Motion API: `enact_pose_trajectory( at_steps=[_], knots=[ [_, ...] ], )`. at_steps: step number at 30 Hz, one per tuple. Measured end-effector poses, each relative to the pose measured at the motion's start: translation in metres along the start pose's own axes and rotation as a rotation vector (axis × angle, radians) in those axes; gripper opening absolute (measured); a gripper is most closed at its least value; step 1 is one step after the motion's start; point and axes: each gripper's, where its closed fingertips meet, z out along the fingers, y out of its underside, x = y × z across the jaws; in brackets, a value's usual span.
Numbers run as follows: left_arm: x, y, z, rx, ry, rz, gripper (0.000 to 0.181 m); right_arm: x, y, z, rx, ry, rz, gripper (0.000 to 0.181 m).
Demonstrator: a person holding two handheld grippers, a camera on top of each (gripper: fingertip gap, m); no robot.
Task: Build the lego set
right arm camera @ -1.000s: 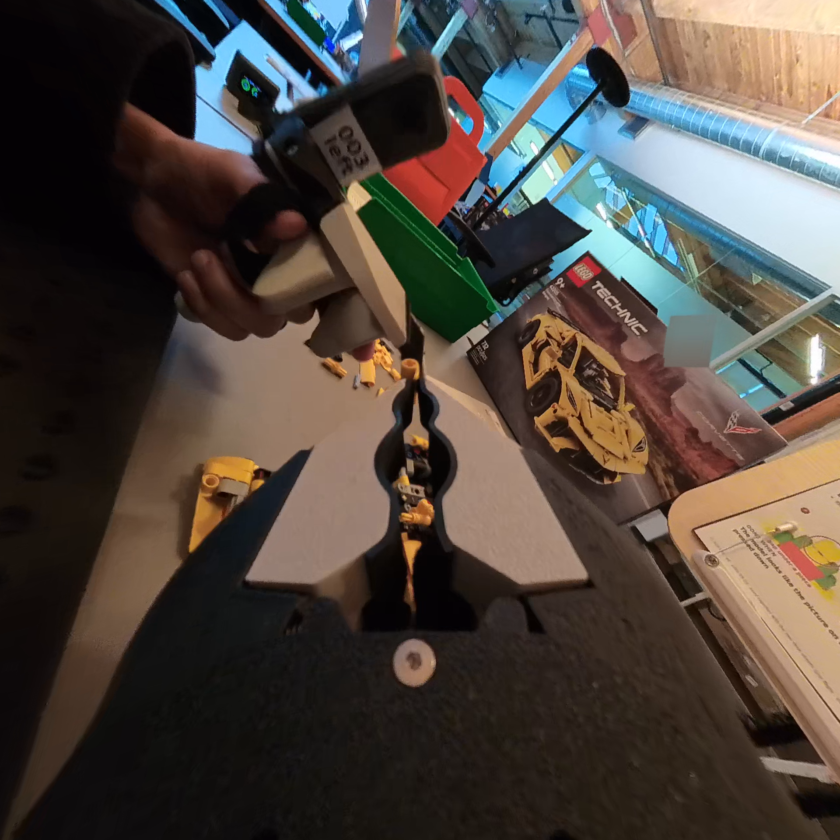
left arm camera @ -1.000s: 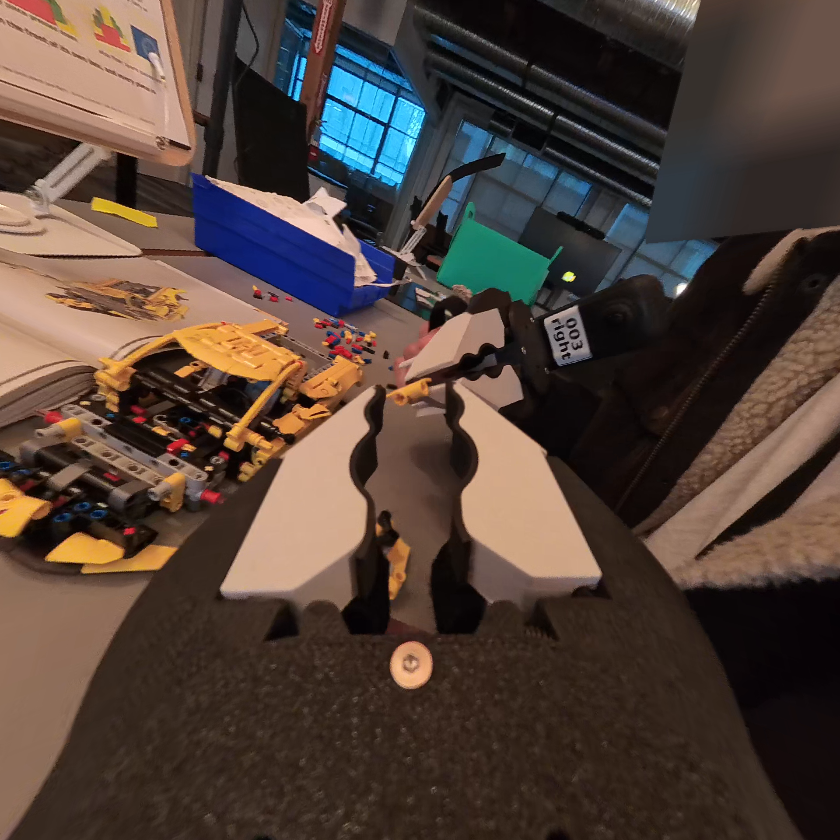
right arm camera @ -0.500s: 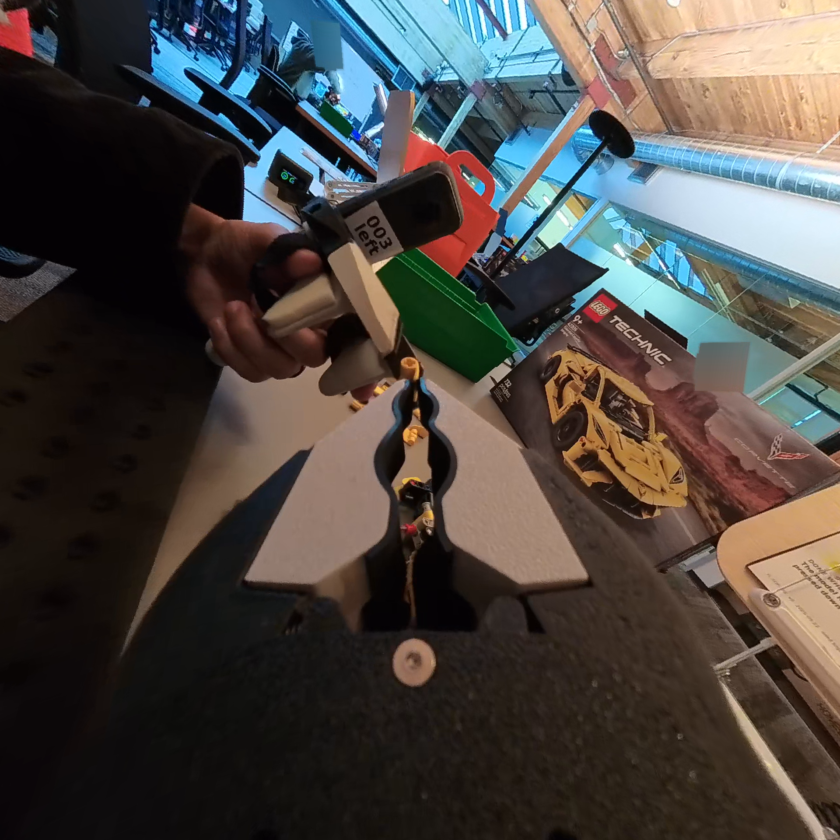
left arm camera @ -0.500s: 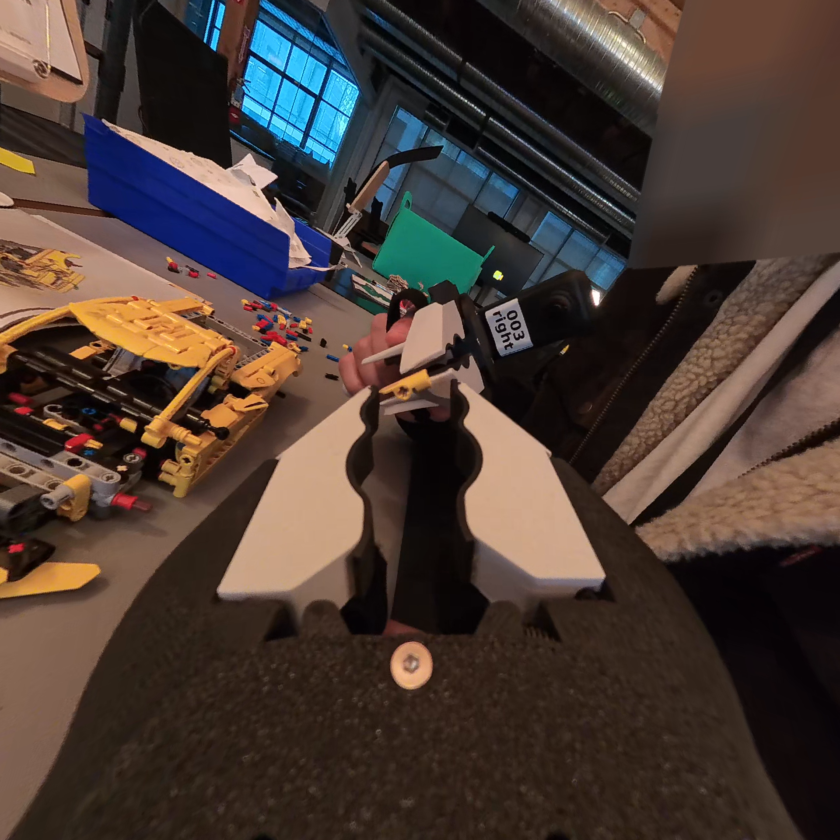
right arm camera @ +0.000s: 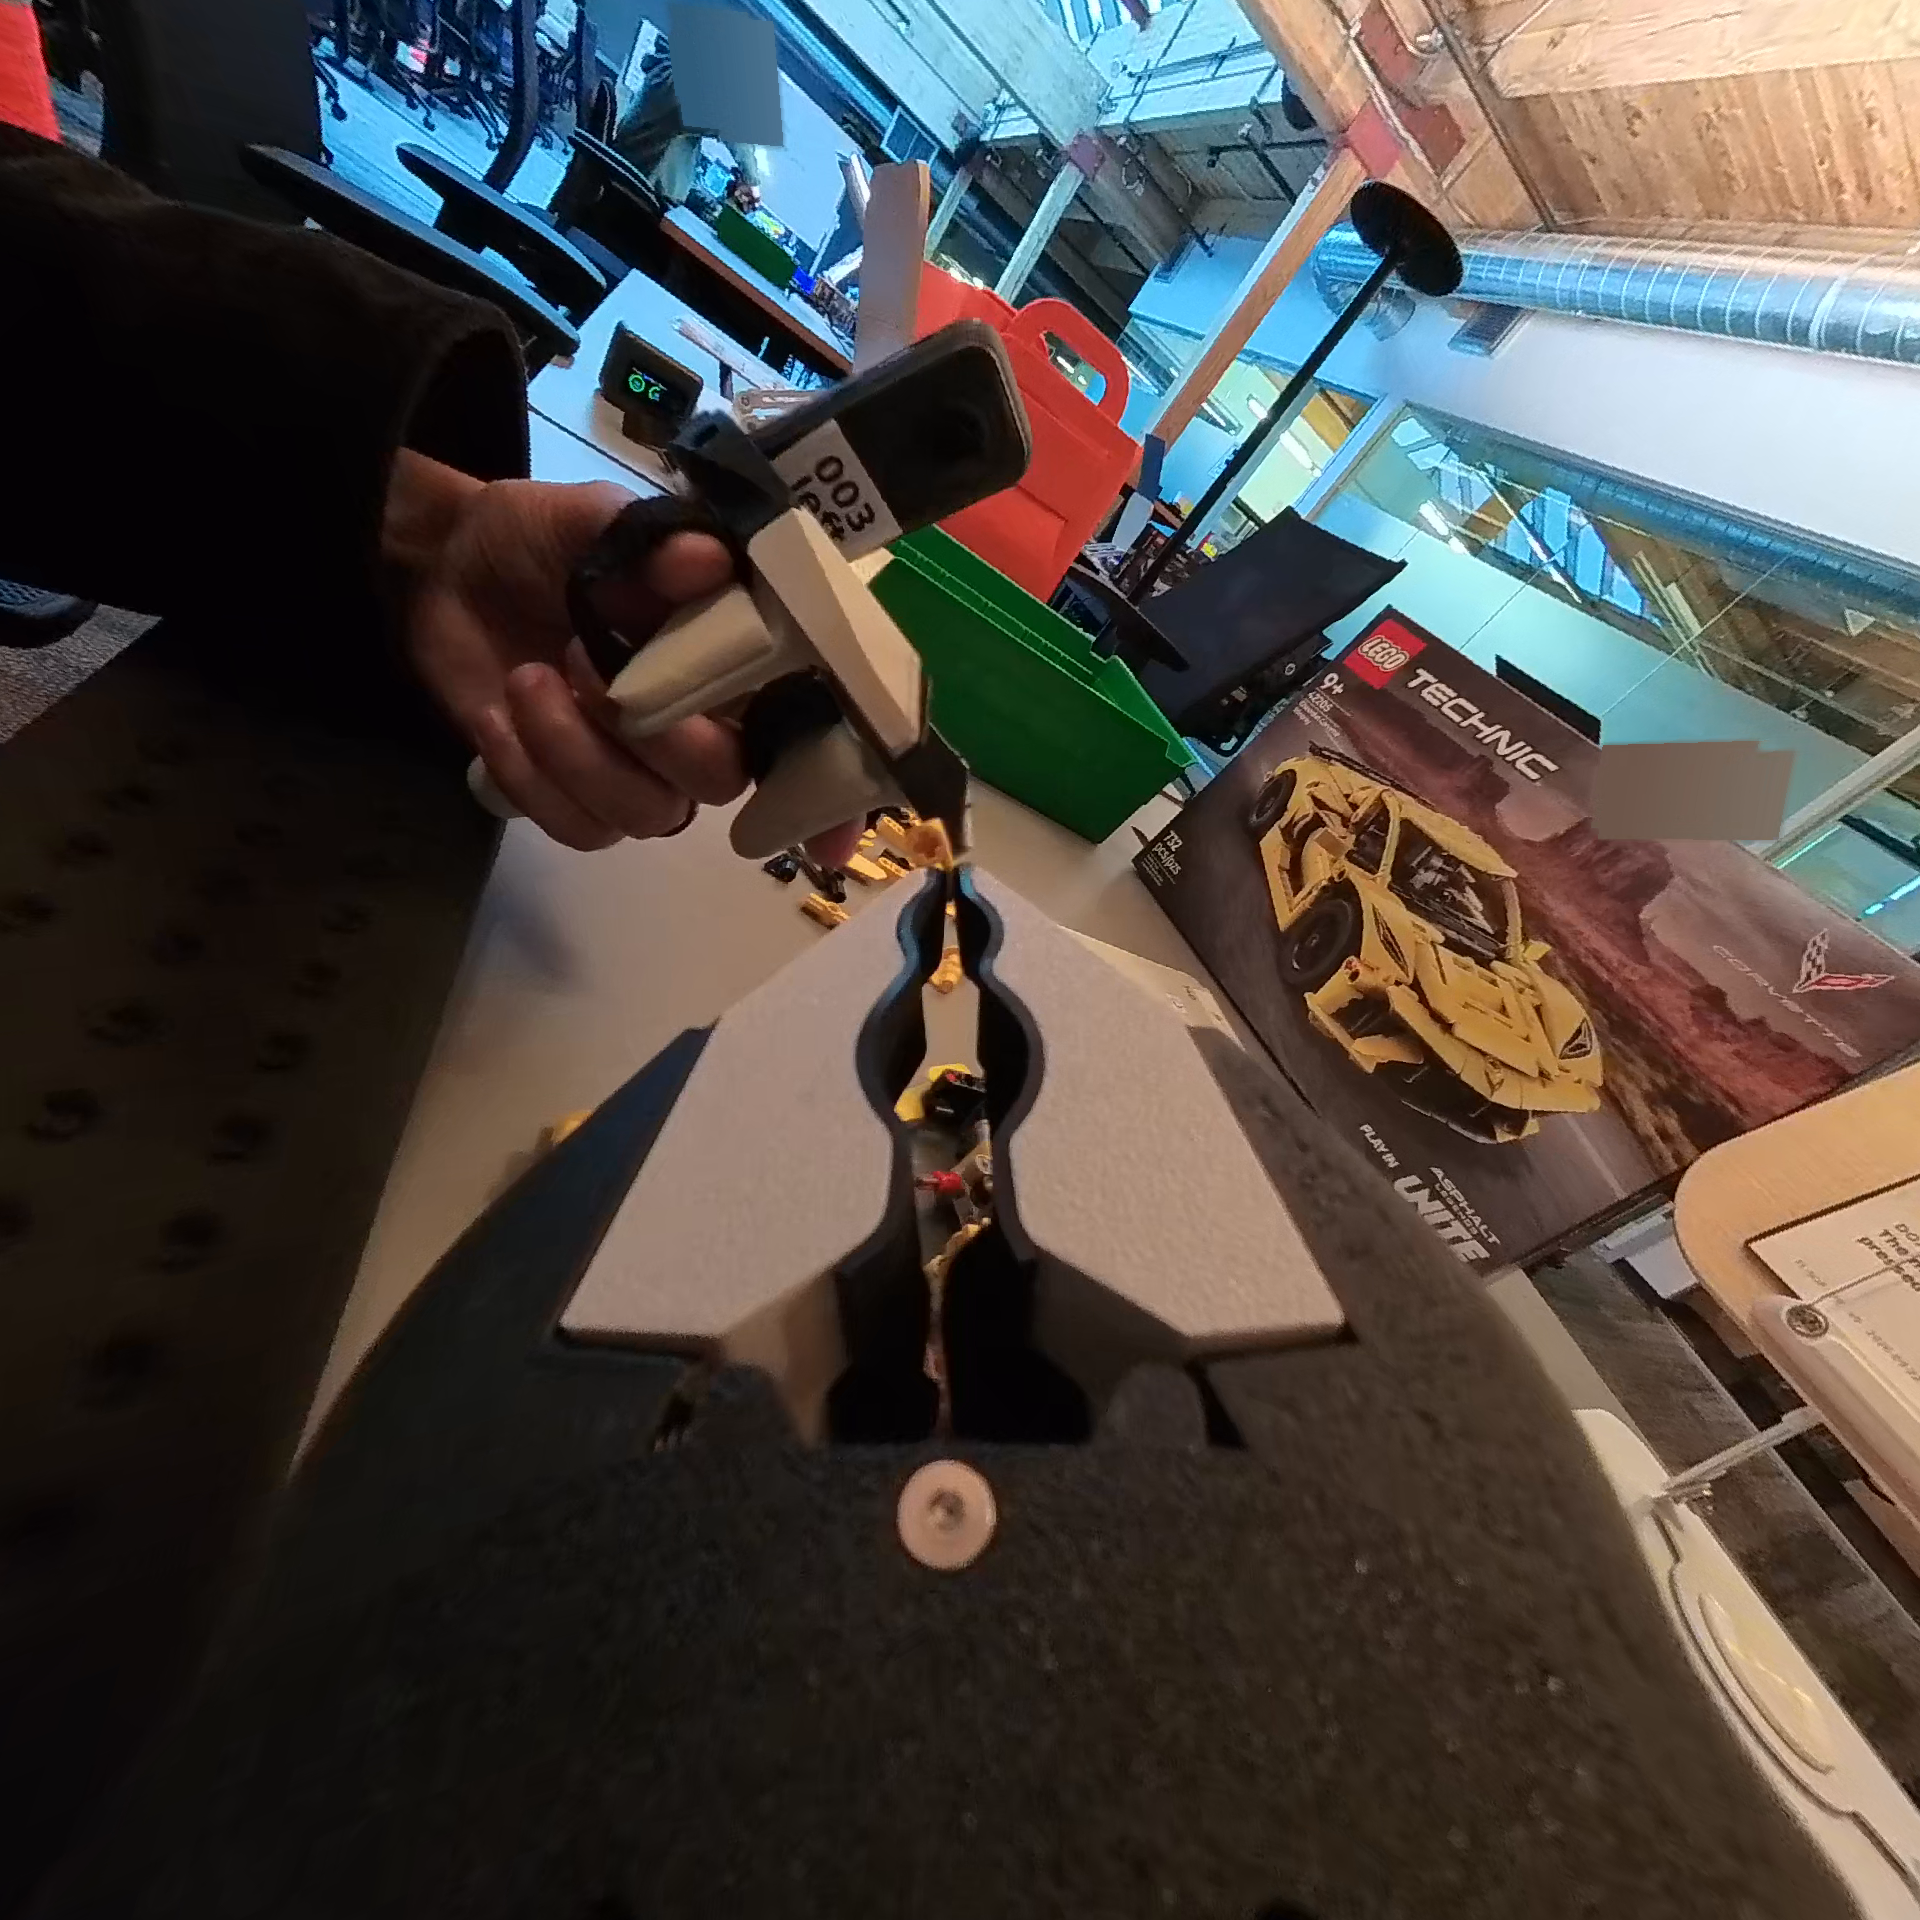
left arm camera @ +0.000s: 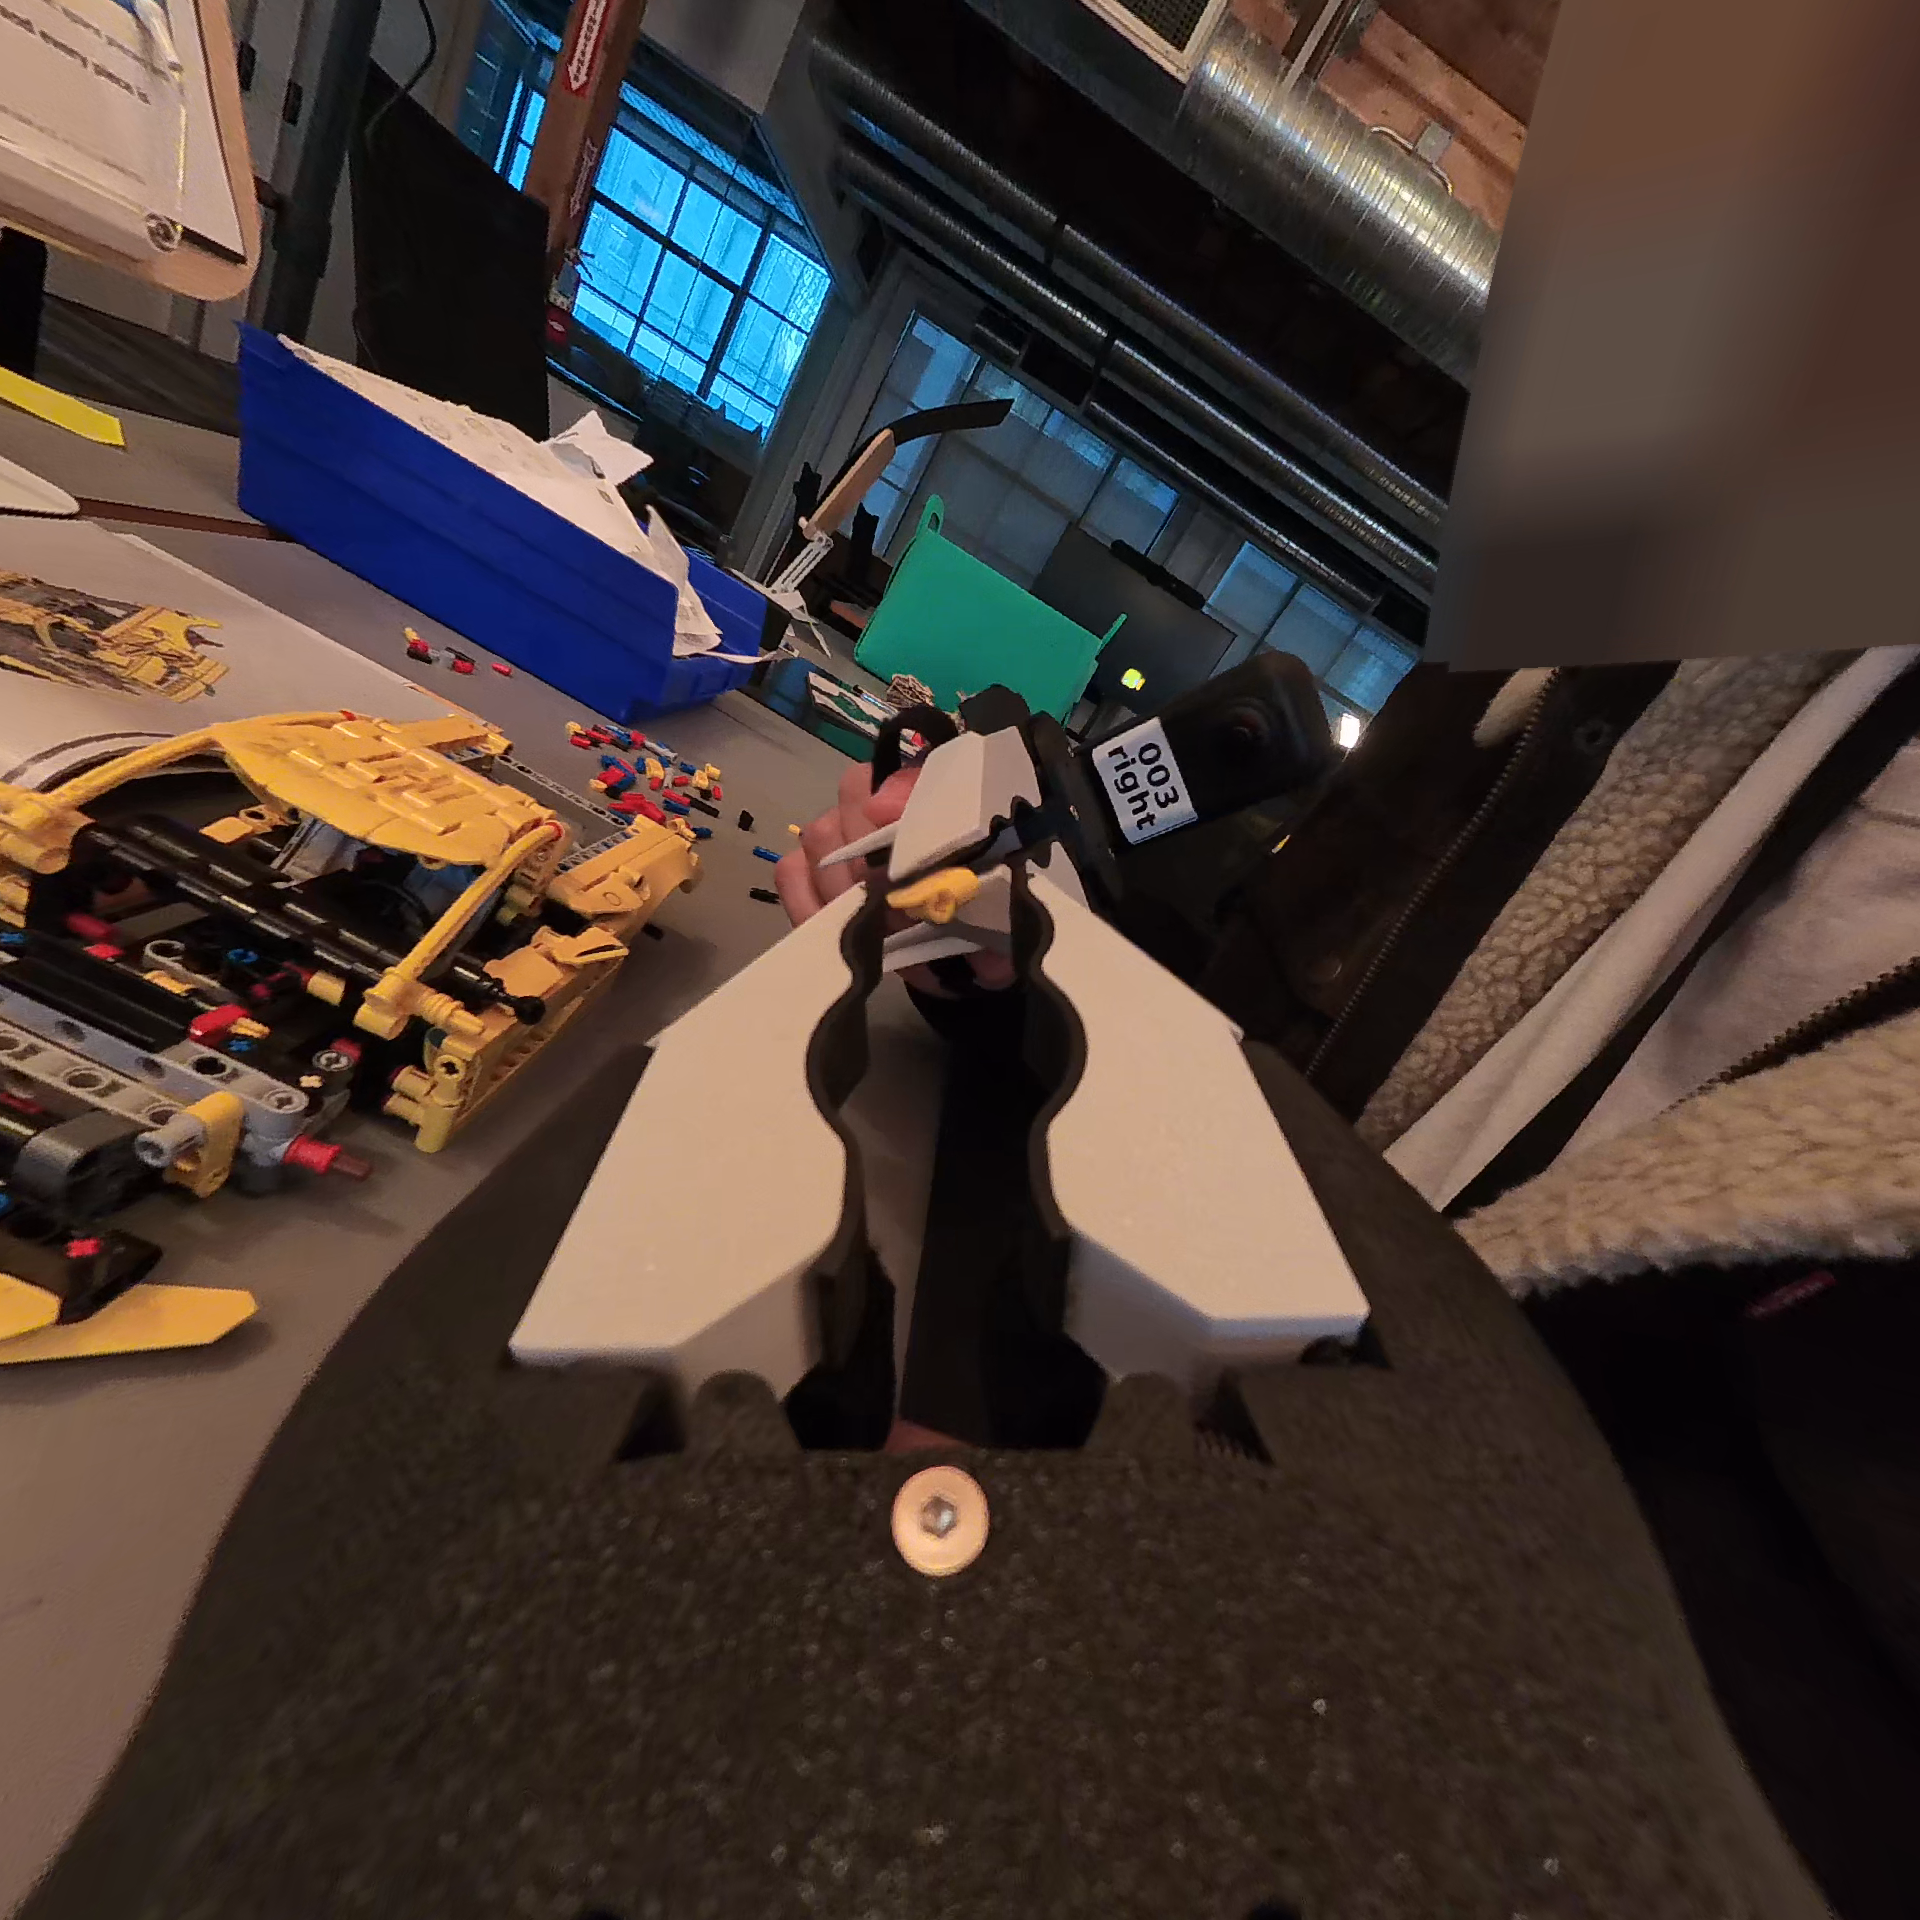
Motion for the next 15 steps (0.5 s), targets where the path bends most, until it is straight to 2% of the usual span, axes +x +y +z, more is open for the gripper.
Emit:
enact_pose_trajectory(
  at_steps=[4,9,15],
  knots=[
    [-0.001,-0.004,-0.003,0.028,0.027,-0.061,0.024,-0.006,-0.004,0.0,0.03,-0.038,0.028,0.0],
    [0.012,-0.001,-0.003,0.017,0.164,-0.209,0.025,-0.008,-0.01,-0.001,0.069,-0.067,0.067,0.0],
    [0.005,0.004,-0.003,-0.001,0.156,-0.272,0.024,-0.008,-0.014,-0.002,0.094,-0.073,0.083,0.0]
  ],
)
